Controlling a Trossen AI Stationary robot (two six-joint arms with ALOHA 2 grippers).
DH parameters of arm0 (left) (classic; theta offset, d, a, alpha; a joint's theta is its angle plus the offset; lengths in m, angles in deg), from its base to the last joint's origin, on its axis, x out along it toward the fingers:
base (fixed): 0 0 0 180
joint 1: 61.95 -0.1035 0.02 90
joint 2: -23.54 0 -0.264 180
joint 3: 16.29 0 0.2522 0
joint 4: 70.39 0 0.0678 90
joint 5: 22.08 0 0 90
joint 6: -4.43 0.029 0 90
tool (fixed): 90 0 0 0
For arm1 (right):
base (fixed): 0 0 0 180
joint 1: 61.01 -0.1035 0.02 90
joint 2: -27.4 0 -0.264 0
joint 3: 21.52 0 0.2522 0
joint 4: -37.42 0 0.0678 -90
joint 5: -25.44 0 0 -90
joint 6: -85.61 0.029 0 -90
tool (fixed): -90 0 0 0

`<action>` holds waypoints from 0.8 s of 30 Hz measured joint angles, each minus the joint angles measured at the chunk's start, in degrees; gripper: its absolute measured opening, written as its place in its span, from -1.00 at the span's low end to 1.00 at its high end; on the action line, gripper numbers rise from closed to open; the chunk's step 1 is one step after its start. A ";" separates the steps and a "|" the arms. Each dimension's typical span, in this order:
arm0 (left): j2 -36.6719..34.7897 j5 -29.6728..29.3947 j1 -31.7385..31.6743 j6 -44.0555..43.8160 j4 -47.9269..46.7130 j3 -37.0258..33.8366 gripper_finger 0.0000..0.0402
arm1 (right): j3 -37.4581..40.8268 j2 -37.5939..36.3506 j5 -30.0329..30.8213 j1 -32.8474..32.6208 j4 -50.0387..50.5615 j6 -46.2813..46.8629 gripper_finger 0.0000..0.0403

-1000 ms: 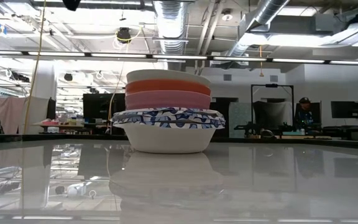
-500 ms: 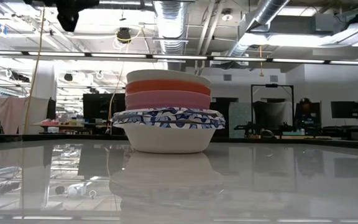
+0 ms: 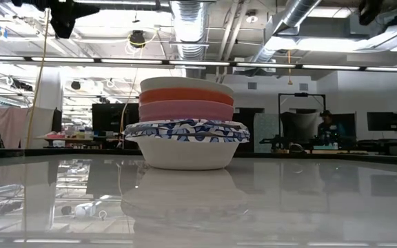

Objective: Nest bowls inside each other by size order
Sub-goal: Return to Home Position

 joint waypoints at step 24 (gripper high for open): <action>-0.36 0.45 -0.24 -2.96 8.28 -13.62 -0.09 | 5.94 -10.99 3.11 1.08 7.22 0.76 -0.28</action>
